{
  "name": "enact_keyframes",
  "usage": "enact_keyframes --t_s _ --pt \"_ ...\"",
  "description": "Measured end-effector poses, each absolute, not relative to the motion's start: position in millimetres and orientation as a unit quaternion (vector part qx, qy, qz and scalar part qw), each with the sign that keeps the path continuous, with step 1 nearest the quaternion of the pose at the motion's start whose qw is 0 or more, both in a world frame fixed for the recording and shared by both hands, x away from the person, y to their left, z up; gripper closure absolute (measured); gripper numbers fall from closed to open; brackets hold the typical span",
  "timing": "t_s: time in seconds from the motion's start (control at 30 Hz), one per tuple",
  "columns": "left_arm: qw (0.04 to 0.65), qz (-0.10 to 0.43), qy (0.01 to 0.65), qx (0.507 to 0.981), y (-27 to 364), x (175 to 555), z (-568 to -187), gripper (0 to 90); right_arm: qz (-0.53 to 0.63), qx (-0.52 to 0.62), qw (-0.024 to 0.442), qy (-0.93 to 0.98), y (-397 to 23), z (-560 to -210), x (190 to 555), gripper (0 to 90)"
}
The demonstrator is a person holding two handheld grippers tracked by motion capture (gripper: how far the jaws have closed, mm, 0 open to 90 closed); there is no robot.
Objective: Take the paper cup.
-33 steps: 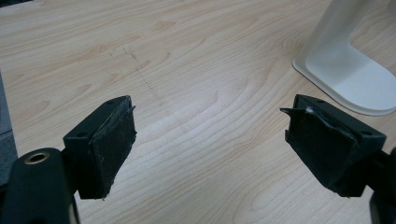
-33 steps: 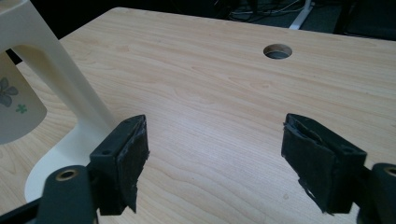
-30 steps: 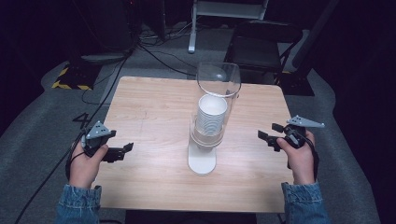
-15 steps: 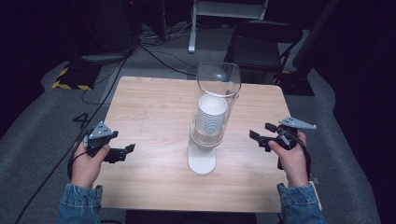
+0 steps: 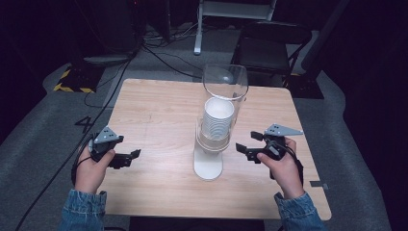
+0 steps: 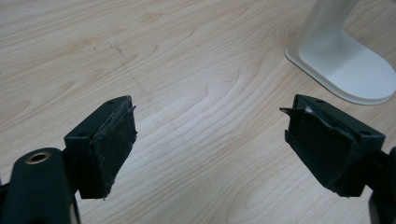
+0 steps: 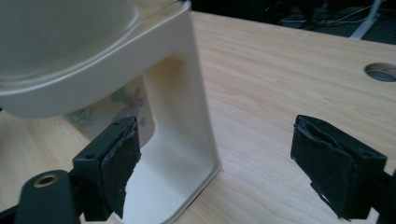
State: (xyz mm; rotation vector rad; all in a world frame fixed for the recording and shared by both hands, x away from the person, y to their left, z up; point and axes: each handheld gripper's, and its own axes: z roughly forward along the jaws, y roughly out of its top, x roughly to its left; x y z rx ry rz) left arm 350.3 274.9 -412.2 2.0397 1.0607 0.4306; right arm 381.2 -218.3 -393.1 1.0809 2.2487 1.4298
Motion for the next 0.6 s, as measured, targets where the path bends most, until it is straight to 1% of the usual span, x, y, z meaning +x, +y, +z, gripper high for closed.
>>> enact_keyframes --t_s 0.07,0.23,0.37,0.47,0.6 --pt "0.390 0.168 0.417 0.804 274.4 350.2 -412.6 16.1 0.487 0.353 0.120 0.790 -206.8 -395.6 378.8 16.0" --pt "0.388 0.167 0.416 0.805 274.0 350.2 -413.6 16.1 0.489 0.324 0.110 0.803 -188.3 -398.9 374.6 16.0" --pt "0.385 0.166 0.414 0.808 274.2 350.0 -414.6 16.1 0.491 0.305 0.115 0.808 -173.2 -404.0 372.7 17.4" --pt "0.387 0.164 0.418 0.806 274.6 348.9 -415.2 16.1 0.506 0.300 0.102 0.802 -164.4 -409.6 373.3 16.8" --pt "0.384 0.160 0.418 0.807 275.0 348.7 -416.6 16.1 0.516 0.298 0.115 0.795 -156.6 -414.0 375.3 15.6"
